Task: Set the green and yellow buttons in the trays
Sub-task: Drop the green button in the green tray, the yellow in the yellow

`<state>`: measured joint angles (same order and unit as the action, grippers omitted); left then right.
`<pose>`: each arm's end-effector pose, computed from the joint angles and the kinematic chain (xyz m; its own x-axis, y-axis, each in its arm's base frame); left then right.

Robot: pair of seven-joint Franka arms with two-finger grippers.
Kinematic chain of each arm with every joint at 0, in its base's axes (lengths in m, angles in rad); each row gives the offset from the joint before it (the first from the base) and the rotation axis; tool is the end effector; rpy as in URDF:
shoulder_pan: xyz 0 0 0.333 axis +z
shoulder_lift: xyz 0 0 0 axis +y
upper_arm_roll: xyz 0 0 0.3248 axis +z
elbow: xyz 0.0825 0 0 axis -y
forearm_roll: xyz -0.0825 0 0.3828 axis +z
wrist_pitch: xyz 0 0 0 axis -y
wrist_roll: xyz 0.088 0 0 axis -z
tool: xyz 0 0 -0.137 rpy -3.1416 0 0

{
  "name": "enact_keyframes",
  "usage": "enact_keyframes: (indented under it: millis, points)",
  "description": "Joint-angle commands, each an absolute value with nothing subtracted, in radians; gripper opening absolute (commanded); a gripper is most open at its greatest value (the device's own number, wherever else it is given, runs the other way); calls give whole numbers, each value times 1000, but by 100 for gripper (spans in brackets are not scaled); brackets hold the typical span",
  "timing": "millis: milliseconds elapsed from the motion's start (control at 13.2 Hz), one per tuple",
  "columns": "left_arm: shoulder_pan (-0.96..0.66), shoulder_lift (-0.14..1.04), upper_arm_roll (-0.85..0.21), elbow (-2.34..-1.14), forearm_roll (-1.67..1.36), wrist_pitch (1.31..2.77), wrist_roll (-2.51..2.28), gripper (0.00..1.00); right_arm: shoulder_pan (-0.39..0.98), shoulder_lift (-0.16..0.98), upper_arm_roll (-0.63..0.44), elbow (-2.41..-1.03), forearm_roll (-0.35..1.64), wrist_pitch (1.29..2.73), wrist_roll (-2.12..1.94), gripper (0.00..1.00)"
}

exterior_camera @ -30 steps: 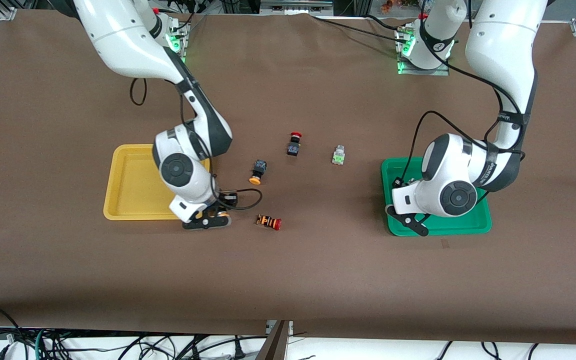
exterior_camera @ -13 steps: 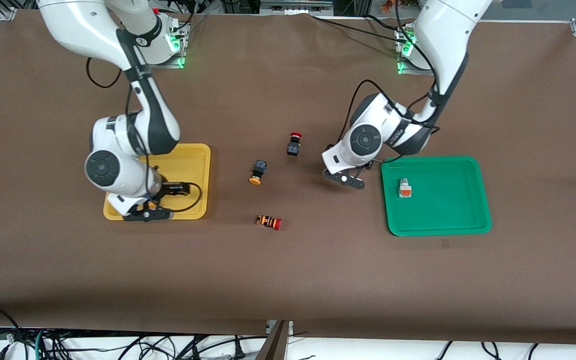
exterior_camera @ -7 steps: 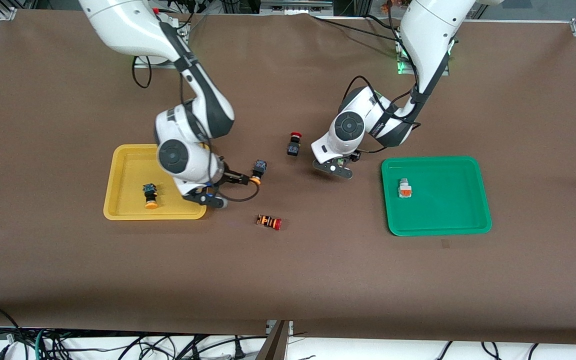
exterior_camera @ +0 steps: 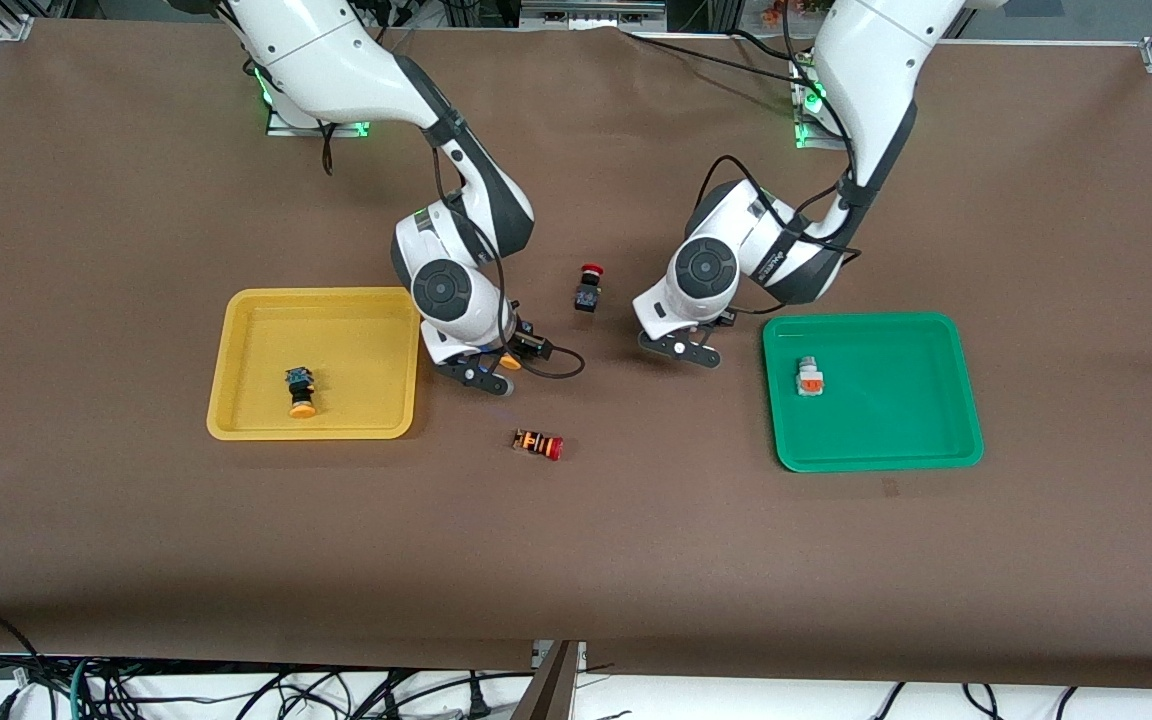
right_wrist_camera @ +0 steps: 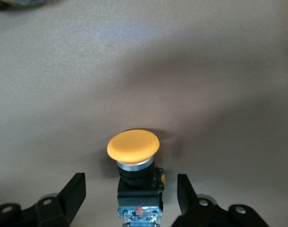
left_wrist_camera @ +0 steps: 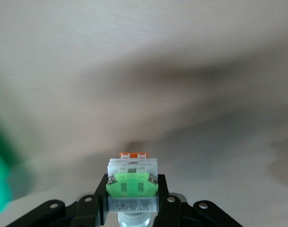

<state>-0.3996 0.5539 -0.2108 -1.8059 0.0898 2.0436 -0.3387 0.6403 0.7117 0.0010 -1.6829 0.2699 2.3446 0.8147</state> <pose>0.5080 -0.3412 0.2011 0.9122 -0.2845 -0.2949 -0.3135 -0.9480 -0.0549 0.5369 0.4129 0.1599 0.9206 -0.3473 -0.1784 -0.3648 -0.9280 -0.0758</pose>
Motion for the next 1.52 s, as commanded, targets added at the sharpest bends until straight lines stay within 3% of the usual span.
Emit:
enact_keyframes:
  millis: [0, 152, 303, 606, 758, 985, 1061, 1136, 1212, 1364, 1439]
  points:
    - [-361, 540, -212, -1663, 175, 1826, -260, 0, 644, 709, -6, -1706, 278, 2370, 808, 51]
    - [-261, 540, -213, -1640, 212, 1809, -79, 0, 640, 683, -14, -1698, 275, 2349, 746, 24]
    - [-188, 543, -212, -1634, 236, 1815, 61, 0, 615, 634, -44, -1655, 264, 2193, 665, 9]
    - [-72, 590, -213, -1675, 417, 1931, 199, 0, 614, 562, -249, -1632, 253, 1936, 286, 12]
    - [-48, 600, -215, -1687, 428, 1965, 244, 0, 612, 534, -342, -1695, 256, 1925, 116, 21]
    - [41, 644, -215, -1721, 434, 2110, 339, 2, 614, 480, -351, -1857, 264, 2035, 106, 26]
    - [40, 643, -219, -1727, 434, 2112, 341, 64, 614, 480, -351, -1912, 267, 2116, 104, 34]
    - [35, 628, -230, -1733, 434, 2100, 331, 100, 614, 486, -348, -1946, 271, 2181, 104, 44]
    - [35, 599, -251, -1733, 419, 2071, 324, 100, 614, 494, -347, -1948, 275, 2193, 113, 75]
    - [37, 524, -297, -1717, 391, 1975, 298, 100, 614, 479, -351, -1904, 275, 2119, 132, 93]
    - [32, 487, -317, -1683, 350, 1927, 187, 100, 614, 457, -351, -1858, 275, 2046, 143, 93]
